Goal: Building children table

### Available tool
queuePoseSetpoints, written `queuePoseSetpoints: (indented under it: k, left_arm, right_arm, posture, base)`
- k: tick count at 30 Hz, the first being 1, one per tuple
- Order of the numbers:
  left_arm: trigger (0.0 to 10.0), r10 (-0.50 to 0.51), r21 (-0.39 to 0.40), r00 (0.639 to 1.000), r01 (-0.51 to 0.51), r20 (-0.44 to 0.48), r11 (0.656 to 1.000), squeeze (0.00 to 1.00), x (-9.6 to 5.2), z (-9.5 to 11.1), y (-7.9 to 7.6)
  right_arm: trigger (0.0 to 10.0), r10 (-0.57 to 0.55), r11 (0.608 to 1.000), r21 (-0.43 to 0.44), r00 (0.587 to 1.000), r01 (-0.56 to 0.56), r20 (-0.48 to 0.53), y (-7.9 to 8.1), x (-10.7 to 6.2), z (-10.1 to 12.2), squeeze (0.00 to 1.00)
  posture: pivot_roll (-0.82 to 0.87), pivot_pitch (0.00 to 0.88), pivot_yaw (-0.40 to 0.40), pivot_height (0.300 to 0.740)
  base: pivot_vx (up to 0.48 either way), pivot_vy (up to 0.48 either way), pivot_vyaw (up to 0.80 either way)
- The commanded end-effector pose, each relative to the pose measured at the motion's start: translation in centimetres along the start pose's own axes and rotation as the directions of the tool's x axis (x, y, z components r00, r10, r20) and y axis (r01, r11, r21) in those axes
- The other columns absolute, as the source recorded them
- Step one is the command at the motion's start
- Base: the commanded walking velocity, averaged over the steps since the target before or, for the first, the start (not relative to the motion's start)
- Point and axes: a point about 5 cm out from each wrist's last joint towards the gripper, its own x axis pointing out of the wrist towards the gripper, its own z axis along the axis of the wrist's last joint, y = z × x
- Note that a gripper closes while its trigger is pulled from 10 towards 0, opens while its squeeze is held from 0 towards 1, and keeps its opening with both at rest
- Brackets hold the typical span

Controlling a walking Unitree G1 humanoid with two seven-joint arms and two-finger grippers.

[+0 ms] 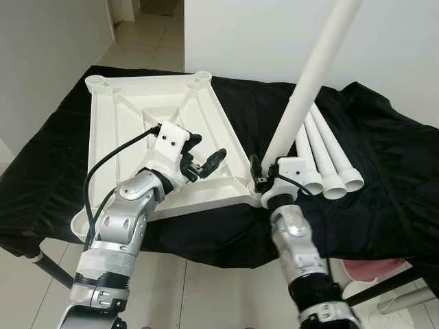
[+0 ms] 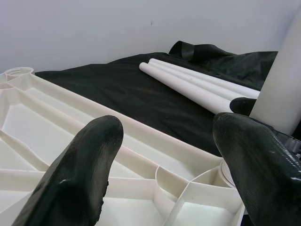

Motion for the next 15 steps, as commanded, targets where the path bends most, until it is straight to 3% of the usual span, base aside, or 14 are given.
queuePoseSetpoints:
  k: [1,8,11,13,15]
  left_arm:
    - [10.0,0.042,0.015,0.999,-0.042,0.008,0.999,0.00,0.4,0.5,-0.1]
    - [10.0,-0.011,0.012,0.998,0.011,0.056,1.000,0.00,1.1,1.8,-0.7]
    - [10.0,-0.094,0.021,0.990,0.092,0.101,0.996,0.00,2.0,3.4,-1.7]
    - [10.0,-0.239,0.048,0.960,0.235,0.145,0.971,0.00,2.9,5.2,-3.7]
    - [10.0,-0.271,0.053,0.951,0.266,0.151,0.962,0.00,3.1,5.5,-4.2]
  right_arm:
    - [10.0,-0.071,0.997,0.024,0.992,0.074,-0.105,-0.4,-0.8,-1.8,0.00]
    - [10.0,-0.063,0.998,0.008,0.993,0.064,-0.097,-0.5,-0.5,-1.5,0.00]
    - [10.0,-0.068,0.998,-0.003,0.993,0.068,-0.094,-0.3,-0.6,-1.4,0.00]
    - [10.0,-0.068,0.998,-0.012,0.994,0.067,-0.088,0.0,-0.5,-1.2,0.00]
    - [10.0,-0.068,0.998,-0.014,0.994,0.067,-0.087,0.0,-0.4,-1.2,0.00]
  posture:
    - [0.06,0.000,-0.059,0.740]
    - [0.06,0.000,-0.070,0.740]
    - [0.06,0.000,-0.074,0.740]
    - [0.06,0.000,-0.072,0.740]
    - [0.06,0.000,-0.072,0.740]
  base:
    - [0.000,0.000,0.00]
    - [0.000,0.000,0.00]
    - [0.000,0.000,0.00]
    - [0.000,0.000,0.00]
    - [0.000,0.000,0.00]
